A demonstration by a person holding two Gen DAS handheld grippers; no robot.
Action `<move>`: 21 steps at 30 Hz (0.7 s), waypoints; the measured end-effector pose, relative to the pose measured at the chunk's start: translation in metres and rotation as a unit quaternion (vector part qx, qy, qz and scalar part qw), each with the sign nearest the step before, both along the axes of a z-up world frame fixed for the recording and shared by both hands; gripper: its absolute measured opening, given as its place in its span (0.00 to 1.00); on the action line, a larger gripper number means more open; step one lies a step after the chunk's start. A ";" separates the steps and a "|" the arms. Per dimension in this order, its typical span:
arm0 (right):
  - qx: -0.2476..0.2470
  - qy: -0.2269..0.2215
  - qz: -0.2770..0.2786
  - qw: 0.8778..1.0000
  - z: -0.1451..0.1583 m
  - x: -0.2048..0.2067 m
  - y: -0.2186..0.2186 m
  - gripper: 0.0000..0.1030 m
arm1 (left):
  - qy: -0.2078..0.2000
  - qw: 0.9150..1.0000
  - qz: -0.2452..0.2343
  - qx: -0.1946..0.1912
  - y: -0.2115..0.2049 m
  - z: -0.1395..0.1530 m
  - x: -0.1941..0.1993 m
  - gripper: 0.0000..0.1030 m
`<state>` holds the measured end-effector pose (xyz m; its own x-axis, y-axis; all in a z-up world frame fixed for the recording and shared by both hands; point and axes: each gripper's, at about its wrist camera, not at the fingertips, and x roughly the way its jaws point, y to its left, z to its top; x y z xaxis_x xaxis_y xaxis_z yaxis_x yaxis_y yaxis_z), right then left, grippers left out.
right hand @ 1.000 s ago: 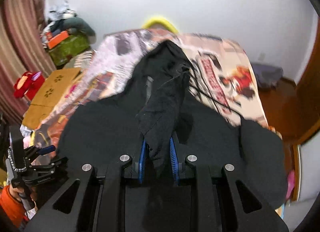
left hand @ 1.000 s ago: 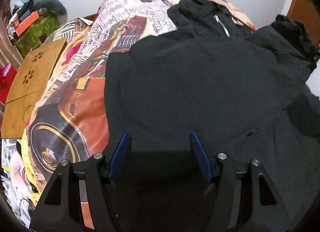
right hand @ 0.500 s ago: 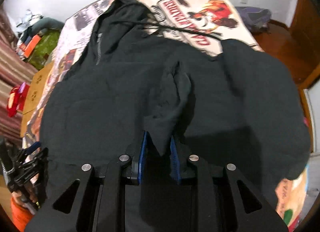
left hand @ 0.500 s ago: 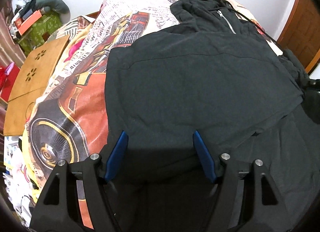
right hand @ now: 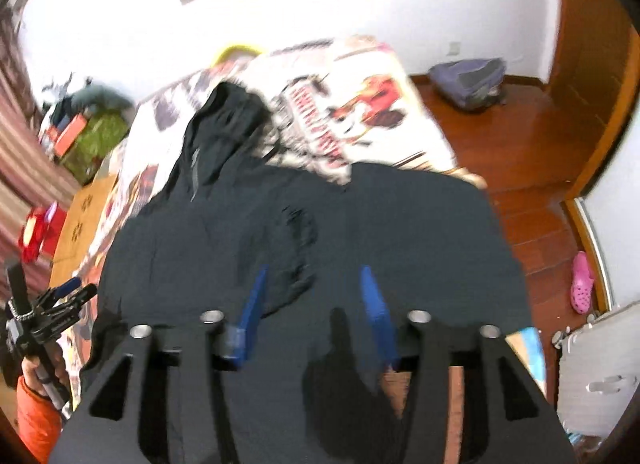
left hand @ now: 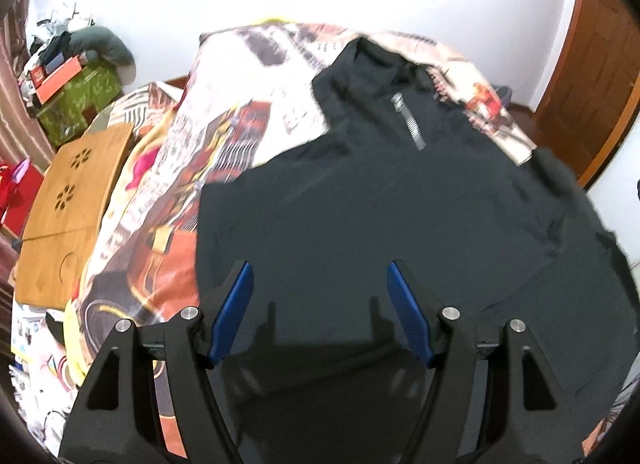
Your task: Fold large clothes
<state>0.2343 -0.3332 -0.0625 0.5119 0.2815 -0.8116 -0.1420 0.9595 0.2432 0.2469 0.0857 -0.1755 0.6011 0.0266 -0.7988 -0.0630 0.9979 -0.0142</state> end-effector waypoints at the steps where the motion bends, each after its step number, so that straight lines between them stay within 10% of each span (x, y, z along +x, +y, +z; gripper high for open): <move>1: 0.003 0.000 -0.015 1.000 0.001 -0.001 -0.013 0.50 | -0.005 1.000 -0.005 -0.001 -0.006 0.004 0.002 0.66; 11: 0.066 0.091 -0.168 0.979 -0.065 -0.007 -0.114 0.50 | -0.015 0.998 -0.056 -0.005 -0.057 0.006 0.011 0.66; 21: 0.195 0.167 -0.275 0.926 -0.141 0.000 -0.159 0.51 | 0.010 0.998 -0.069 0.004 -0.071 -0.020 0.016 0.66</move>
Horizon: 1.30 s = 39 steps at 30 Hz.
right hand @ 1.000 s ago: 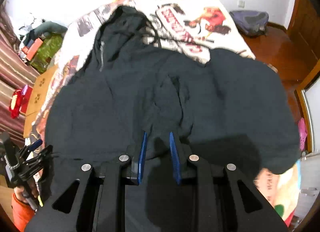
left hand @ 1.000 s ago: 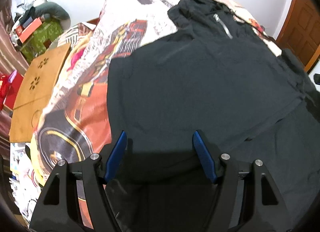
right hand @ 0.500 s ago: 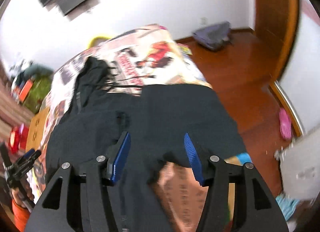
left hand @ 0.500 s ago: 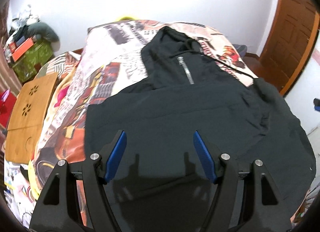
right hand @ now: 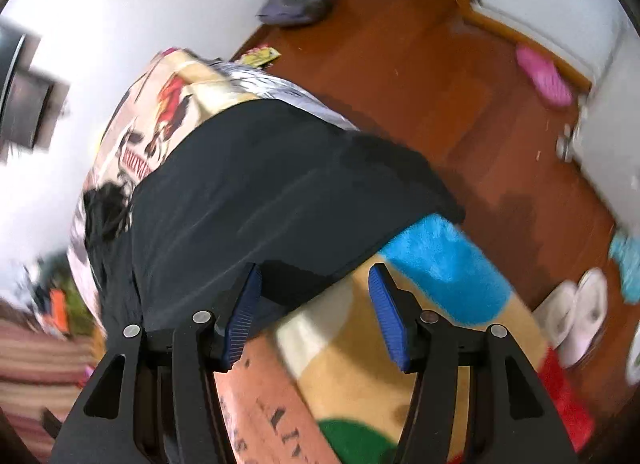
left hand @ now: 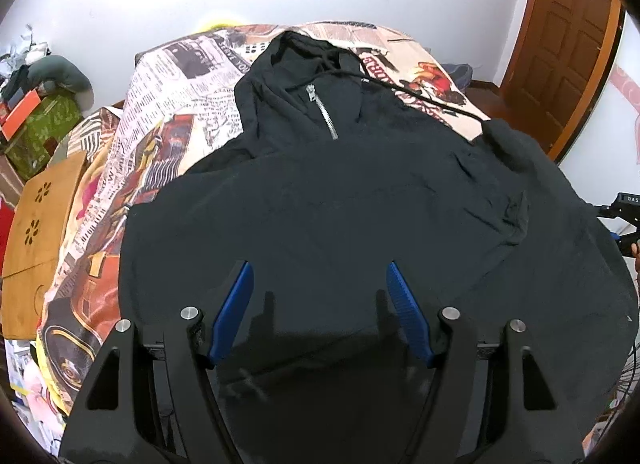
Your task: Fold large clothes
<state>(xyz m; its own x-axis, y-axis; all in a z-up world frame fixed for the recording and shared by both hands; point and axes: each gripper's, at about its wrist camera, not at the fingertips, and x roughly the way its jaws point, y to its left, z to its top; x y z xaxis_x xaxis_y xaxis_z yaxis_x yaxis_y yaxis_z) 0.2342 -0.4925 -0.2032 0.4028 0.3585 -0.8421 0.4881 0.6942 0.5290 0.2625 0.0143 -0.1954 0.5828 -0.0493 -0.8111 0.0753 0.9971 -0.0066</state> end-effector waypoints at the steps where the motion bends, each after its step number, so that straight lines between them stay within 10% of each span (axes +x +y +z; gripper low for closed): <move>1: 0.004 0.000 -0.008 1.000 -0.003 0.002 -0.001 0.51 | 0.002 1.000 0.002 -0.001 0.000 -0.002 0.000 0.66; 8: -0.004 -0.006 -0.020 1.000 -0.011 0.016 -0.002 0.49 | 0.015 1.000 0.013 -0.008 0.005 -0.014 0.002 0.66; 15: -0.080 -0.020 0.015 0.996 0.011 0.022 0.009 0.10 | 0.012 1.000 0.013 -0.003 0.008 -0.015 -0.003 0.66; 31: -0.158 -0.203 0.157 0.953 0.186 0.012 0.114 0.08 | -0.031 0.999 0.021 -0.014 0.038 0.016 -0.027 0.66; 39: -0.163 -0.214 0.291 0.918 0.176 0.011 0.239 0.08 | -0.044 0.998 0.028 -0.025 0.057 0.025 -0.045 0.66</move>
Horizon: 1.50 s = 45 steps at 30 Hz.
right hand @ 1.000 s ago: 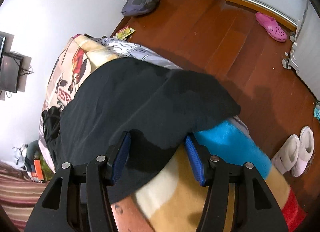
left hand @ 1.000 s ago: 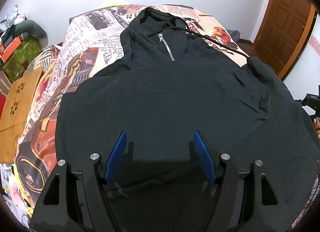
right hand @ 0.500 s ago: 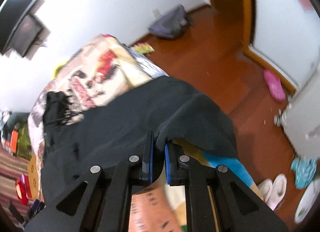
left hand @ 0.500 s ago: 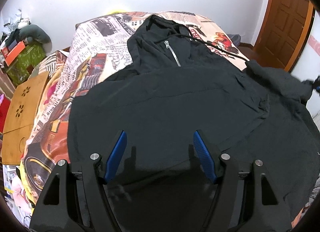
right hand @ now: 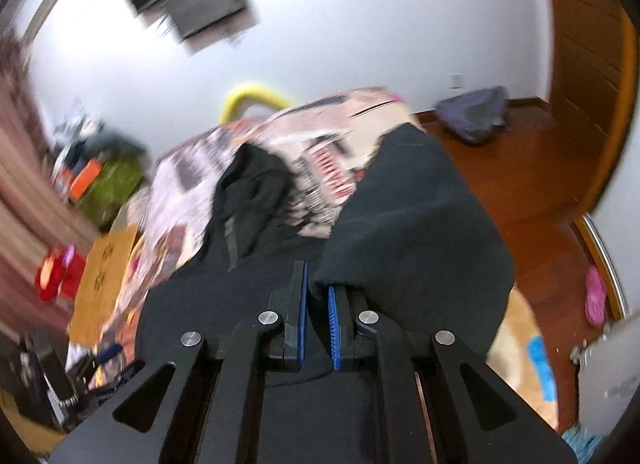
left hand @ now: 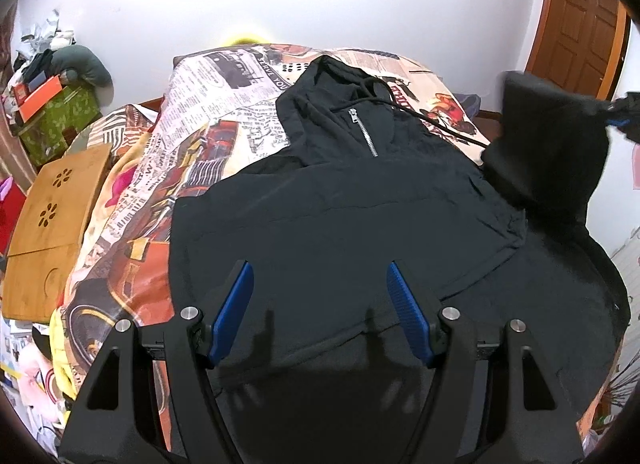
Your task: Fold large clothes
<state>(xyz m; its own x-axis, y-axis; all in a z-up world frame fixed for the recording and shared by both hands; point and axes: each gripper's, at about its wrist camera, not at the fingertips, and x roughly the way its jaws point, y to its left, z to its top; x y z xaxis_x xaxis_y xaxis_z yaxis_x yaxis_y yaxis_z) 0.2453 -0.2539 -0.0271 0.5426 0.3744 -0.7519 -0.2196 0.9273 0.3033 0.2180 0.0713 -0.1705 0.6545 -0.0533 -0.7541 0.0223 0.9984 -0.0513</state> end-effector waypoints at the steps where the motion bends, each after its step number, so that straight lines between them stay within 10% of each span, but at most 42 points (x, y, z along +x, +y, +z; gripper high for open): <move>1: -0.003 0.009 0.013 1.000 -0.007 0.001 0.012 0.08 | 0.000 1.000 0.000 0.000 0.002 0.000 -0.002 0.66; 11: -0.086 0.136 0.126 0.979 -0.118 -0.014 0.115 0.12 | 0.017 1.000 0.012 -0.001 0.022 -0.013 -0.019 0.66; 17: -0.075 0.177 0.124 0.974 -0.122 -0.018 0.099 0.18 | 0.030 0.999 0.010 0.002 0.016 -0.019 -0.015 0.66; 32: -0.127 -0.009 0.051 0.991 -0.032 -0.041 -0.010 0.43 | -0.026 0.991 -0.117 0.051 -0.114 0.037 0.032 0.66; 45: -0.122 0.044 -0.025 0.991 -0.081 -0.037 -0.089 0.43 | 0.030 0.967 -0.234 0.093 -0.246 0.000 0.094 0.67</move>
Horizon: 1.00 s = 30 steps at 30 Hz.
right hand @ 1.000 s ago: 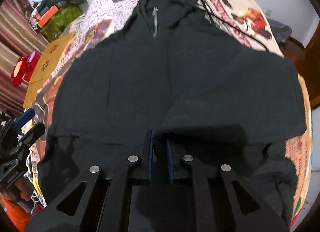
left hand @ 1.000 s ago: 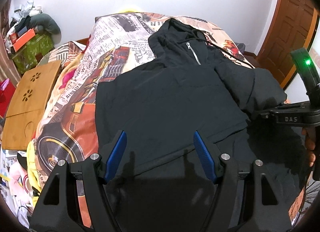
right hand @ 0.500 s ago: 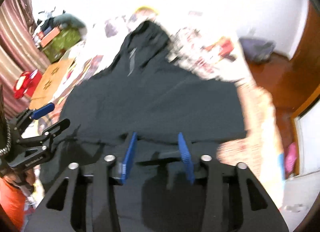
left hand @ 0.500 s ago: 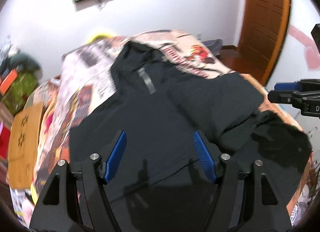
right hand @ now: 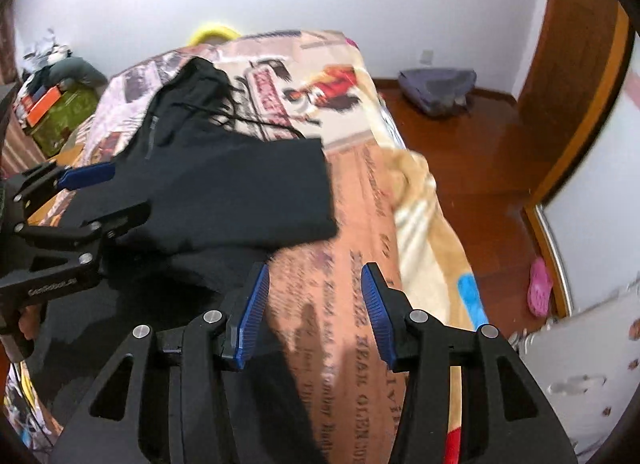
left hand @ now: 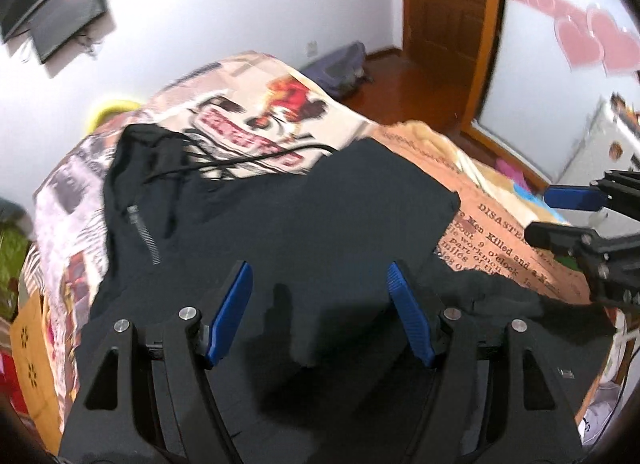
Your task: Fold large clothes
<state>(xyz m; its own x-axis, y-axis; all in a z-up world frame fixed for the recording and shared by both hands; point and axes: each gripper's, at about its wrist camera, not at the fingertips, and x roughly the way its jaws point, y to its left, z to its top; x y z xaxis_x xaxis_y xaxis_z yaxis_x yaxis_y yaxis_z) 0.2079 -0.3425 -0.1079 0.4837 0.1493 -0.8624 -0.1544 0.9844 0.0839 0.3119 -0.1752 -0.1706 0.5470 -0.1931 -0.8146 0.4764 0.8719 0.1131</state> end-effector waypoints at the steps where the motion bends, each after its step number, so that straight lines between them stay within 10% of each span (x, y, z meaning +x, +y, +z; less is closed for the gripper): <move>1: 0.000 0.004 -0.002 1.000 -0.004 0.000 -0.003 0.43 | 0.006 1.000 -0.007 0.003 -0.008 -0.004 0.001 0.67; 10: -0.009 0.043 0.001 0.999 -0.040 -0.013 -0.013 0.43 | 0.021 0.997 -0.057 0.040 -0.064 -0.035 0.007 0.67; 18: -0.002 0.038 -0.002 0.999 -0.042 -0.019 -0.016 0.43 | 0.091 0.995 -0.044 -0.024 -0.060 -0.043 0.027 0.16; 30: -0.014 0.017 0.015 1.000 -0.014 -0.012 0.002 0.43 | -0.037 0.990 0.046 -0.126 0.044 0.075 0.007 0.04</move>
